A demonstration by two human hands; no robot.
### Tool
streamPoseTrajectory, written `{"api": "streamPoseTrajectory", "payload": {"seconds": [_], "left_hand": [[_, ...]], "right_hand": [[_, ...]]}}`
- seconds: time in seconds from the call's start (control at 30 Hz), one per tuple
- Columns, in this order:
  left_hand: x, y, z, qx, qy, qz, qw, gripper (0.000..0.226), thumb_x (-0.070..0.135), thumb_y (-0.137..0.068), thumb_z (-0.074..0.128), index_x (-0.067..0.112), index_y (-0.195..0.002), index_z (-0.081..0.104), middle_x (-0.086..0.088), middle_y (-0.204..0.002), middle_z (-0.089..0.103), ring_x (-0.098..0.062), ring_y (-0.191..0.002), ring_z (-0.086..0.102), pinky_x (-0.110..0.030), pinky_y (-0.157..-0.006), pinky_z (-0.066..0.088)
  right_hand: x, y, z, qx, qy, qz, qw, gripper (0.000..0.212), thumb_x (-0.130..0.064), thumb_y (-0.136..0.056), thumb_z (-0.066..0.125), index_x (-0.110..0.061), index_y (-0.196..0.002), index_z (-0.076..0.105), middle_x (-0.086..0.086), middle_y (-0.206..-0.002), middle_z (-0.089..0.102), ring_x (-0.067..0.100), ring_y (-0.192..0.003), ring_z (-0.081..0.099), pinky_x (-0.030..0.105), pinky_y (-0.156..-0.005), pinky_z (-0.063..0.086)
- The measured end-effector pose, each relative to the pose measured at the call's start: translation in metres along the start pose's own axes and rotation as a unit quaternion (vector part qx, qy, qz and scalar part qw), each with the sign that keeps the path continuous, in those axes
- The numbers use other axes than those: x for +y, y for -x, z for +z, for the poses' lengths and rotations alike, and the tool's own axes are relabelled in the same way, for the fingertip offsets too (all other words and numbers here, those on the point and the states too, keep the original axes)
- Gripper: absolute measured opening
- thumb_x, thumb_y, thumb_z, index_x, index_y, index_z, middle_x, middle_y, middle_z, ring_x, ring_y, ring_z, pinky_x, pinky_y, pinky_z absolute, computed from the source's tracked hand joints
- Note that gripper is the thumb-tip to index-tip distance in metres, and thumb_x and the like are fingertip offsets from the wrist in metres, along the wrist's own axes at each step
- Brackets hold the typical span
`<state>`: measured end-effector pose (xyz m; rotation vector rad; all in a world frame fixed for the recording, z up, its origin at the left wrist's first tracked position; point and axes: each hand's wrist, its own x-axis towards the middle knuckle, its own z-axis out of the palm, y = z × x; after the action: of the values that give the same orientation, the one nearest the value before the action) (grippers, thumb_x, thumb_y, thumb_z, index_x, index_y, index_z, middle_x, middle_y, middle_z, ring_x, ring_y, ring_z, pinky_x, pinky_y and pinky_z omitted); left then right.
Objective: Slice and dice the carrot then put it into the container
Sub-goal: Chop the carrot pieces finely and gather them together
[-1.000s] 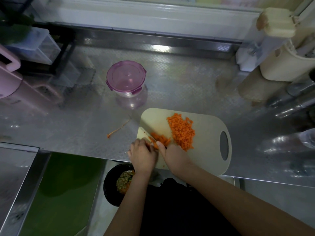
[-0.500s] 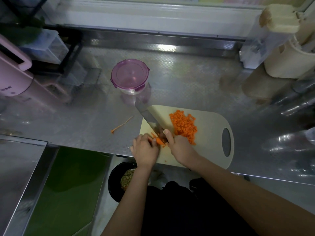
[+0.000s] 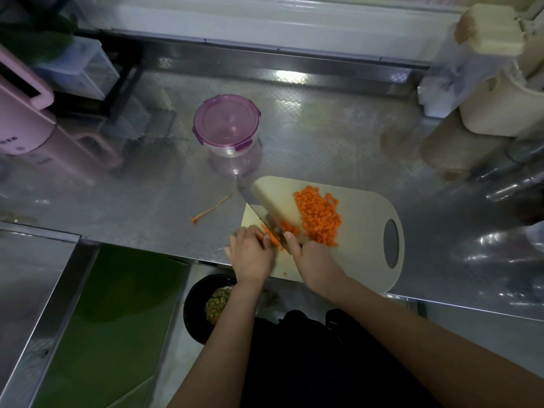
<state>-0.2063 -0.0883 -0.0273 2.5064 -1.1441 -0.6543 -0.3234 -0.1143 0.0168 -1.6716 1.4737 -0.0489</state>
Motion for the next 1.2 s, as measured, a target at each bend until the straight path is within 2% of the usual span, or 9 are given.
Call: {"api": "streamPoseTrajectory", "payload": {"seconds": [0.13, 0.23, 0.47, 0.6, 0.7, 0.77, 0.9, 1.03, 1.2], "left_hand": [[0.0, 0.0, -0.001, -0.001, -0.005, 0.005, 1.0, 0.016, 0.031, -0.093, 0.05, 0.016, -0.092, 0.057, -0.004, -0.112, 0.054, -0.023, -0.113, 0.038, -0.035, -0.089, 0.026], [-0.001, 0.0, -0.001, -0.005, -0.011, 0.009, 1.0, 0.018, 0.031, -0.093, 0.049, 0.015, -0.095, 0.057, -0.005, -0.113, 0.053, -0.023, -0.114, 0.038, -0.036, -0.089, 0.026], [0.001, -0.001, -0.002, -0.012, -0.013, 0.008, 1.0, 0.02, 0.03, -0.092, 0.048, 0.013, -0.097, 0.057, -0.006, -0.114, 0.054, -0.024, -0.115, 0.039, -0.036, -0.09, 0.027], [0.0, -0.001, -0.001, -0.014, -0.014, 0.012, 1.0, 0.021, 0.03, -0.092, 0.048, 0.013, -0.1, 0.058, -0.005, -0.116, 0.054, -0.024, -0.116, 0.038, -0.036, -0.09, 0.026], [-0.001, 0.0, -0.001, -0.014, -0.008, 0.016, 1.0, 0.018, 0.03, -0.093, 0.048, 0.016, -0.1, 0.058, -0.003, -0.117, 0.053, -0.023, -0.116, 0.037, -0.035, -0.09, 0.025], [-0.002, 0.0, 0.0, -0.015, 0.003, 0.019, 1.0, 0.017, 0.03, -0.094, 0.047, 0.018, -0.099, 0.058, -0.002, -0.116, 0.054, -0.022, -0.115, 0.037, -0.035, -0.09, 0.025], [-0.006, -0.001, 0.0, -0.026, 0.032, 0.019, 0.999, 0.016, 0.028, -0.096, 0.046, 0.017, -0.098, 0.057, -0.001, -0.114, 0.054, -0.021, -0.113, 0.037, -0.032, -0.089, 0.023], [-0.008, 0.001, -0.002, -0.01, 0.115, 0.006, 0.993, 0.013, 0.027, -0.092, 0.053, 0.018, -0.082, 0.053, 0.003, -0.094, 0.055, -0.021, -0.106, 0.041, -0.031, -0.089, 0.023], [-0.01, 0.0, -0.004, 0.003, 0.175, 0.002, 0.985, 0.021, 0.021, -0.086, 0.061, 0.023, -0.071, 0.047, 0.011, -0.07, 0.049, -0.02, -0.092, 0.045, -0.037, -0.087, 0.035]], "right_hand": [[-0.002, -0.002, 0.004, -0.01, 0.025, 0.004, 1.0, 0.063, -0.049, -0.1, 0.025, 0.001, -0.101, 0.065, 0.024, -0.096, 0.066, 0.035, -0.096, 0.062, 0.032, -0.075, 0.043], [-0.005, 0.0, 0.005, -0.006, 0.025, -0.001, 1.0, 0.061, -0.049, -0.1, 0.026, 0.0, -0.096, 0.064, 0.022, -0.093, 0.066, 0.035, -0.094, 0.062, 0.03, -0.07, 0.04], [-0.011, 0.0, 0.006, -0.007, 0.016, 0.008, 1.0, 0.056, -0.046, -0.1, 0.028, 0.0, -0.113, 0.058, 0.024, -0.106, 0.064, 0.038, -0.105, 0.059, 0.037, -0.084, 0.046], [-0.01, -0.003, 0.008, 0.01, 0.005, -0.002, 1.0, 0.053, -0.047, -0.099, 0.032, -0.002, -0.095, 0.061, 0.022, -0.101, 0.067, 0.036, -0.101, 0.061, 0.037, -0.083, 0.046], [-0.005, -0.01, 0.007, 0.003, -0.013, -0.005, 1.0, 0.062, -0.048, -0.099, 0.028, -0.001, -0.102, 0.068, 0.021, -0.096, 0.068, 0.033, -0.098, 0.062, 0.033, -0.081, 0.046], [-0.001, -0.014, 0.003, -0.017, -0.021, -0.005, 1.0, 0.064, -0.048, -0.1, 0.025, -0.003, -0.091, 0.07, 0.017, -0.081, 0.066, 0.031, -0.09, 0.062, 0.03, -0.073, 0.039], [0.0, -0.013, -0.002, -0.007, -0.03, -0.014, 0.999, 0.061, -0.047, -0.1, 0.024, -0.015, -0.052, 0.044, 0.003, -0.058, 0.048, 0.022, -0.069, 0.05, 0.027, -0.066, 0.03], [-0.002, -0.007, -0.003, 0.0, -0.041, -0.027, 0.999, 0.061, -0.047, -0.1, 0.023, -0.014, -0.051, 0.04, 0.001, -0.054, 0.045, 0.016, -0.057, 0.046, 0.028, -0.064, 0.029], [-0.002, -0.003, 0.001, 0.004, -0.033, -0.034, 0.999, 0.056, -0.046, -0.101, 0.025, -0.019, -0.055, 0.044, 0.003, -0.064, 0.053, 0.02, -0.07, 0.051, 0.027, -0.064, 0.03]]}}
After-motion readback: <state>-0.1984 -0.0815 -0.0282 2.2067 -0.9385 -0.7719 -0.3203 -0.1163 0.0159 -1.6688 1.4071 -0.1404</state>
